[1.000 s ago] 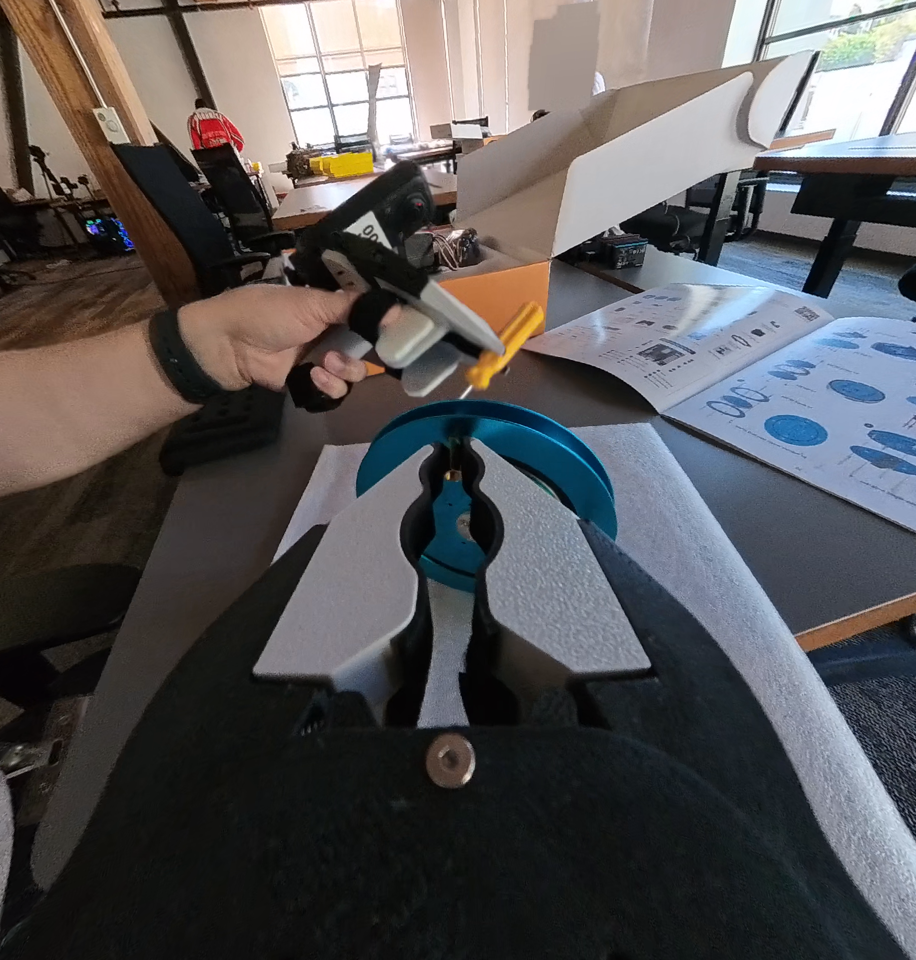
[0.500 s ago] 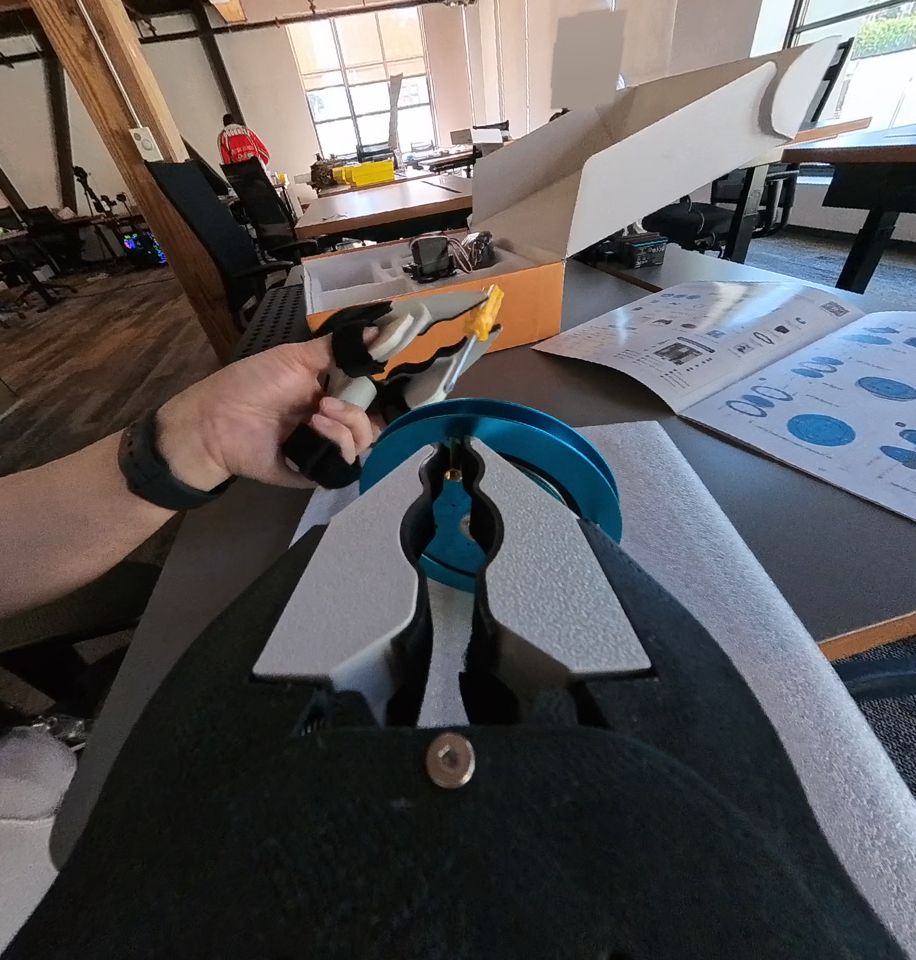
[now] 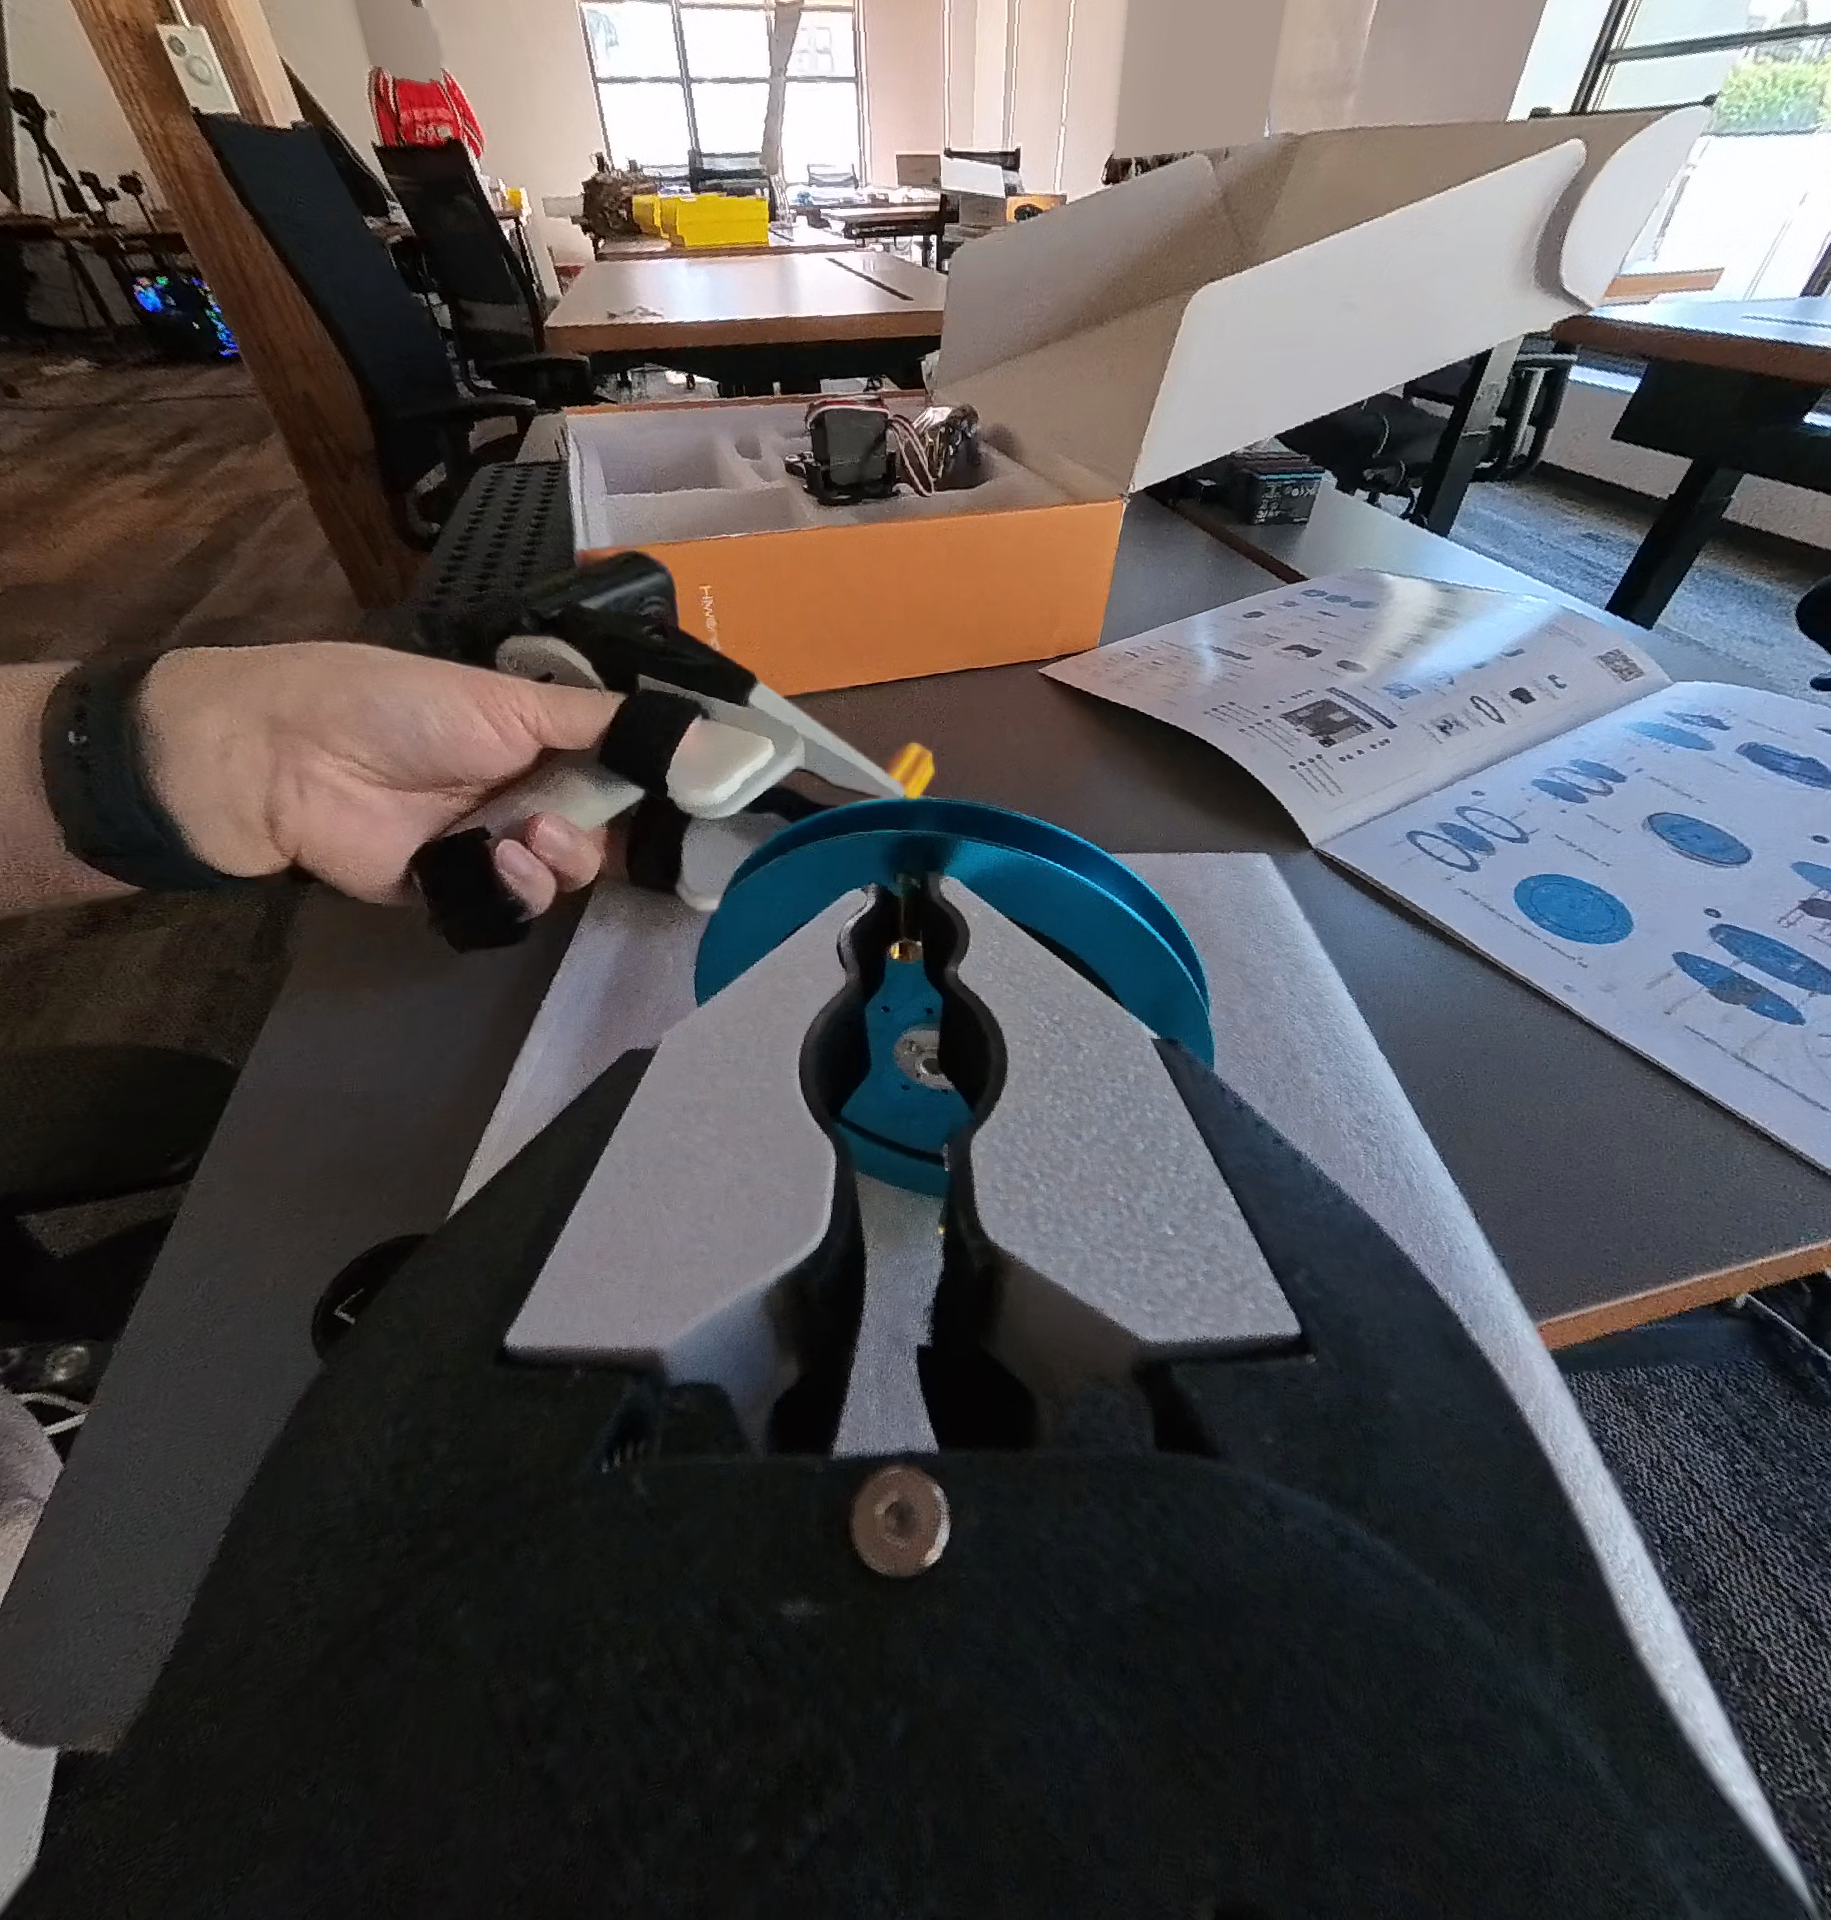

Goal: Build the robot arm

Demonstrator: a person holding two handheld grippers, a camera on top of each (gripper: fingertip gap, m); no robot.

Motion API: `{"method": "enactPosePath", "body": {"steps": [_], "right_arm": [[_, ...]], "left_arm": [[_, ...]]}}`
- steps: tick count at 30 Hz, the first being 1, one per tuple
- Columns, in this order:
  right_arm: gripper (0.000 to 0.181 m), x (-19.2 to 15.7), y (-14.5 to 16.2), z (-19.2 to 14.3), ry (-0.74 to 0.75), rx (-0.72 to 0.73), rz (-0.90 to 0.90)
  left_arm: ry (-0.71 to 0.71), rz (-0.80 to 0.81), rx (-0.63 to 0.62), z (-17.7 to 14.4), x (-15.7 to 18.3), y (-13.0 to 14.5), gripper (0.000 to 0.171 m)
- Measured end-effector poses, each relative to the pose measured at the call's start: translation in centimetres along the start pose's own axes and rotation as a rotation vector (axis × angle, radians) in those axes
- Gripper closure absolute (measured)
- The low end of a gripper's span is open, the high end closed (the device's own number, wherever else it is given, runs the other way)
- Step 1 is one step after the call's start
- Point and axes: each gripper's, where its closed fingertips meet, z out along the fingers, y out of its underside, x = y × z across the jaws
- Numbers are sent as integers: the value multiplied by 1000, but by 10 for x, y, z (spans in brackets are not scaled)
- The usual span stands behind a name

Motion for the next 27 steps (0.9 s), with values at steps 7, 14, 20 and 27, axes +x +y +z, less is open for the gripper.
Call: {"method": "enactPosePath", "body": {"steps": [7,14,20,27], "right_arm": [[177,5,-1,1,-18,20,18],[177,6,-1,3,-38,12,21],[177,7,-1,4,-34,10,35],[177,11,-1,3,-24,-1,44]], "left_arm": [[-141,314,-286,-31,17,36,115],[-139,1822,-692,-37,48,21,109],[-48,2095,-1206,-4,-7,27,119],[0,2037,-1458,-6,-37,15,148]]}}
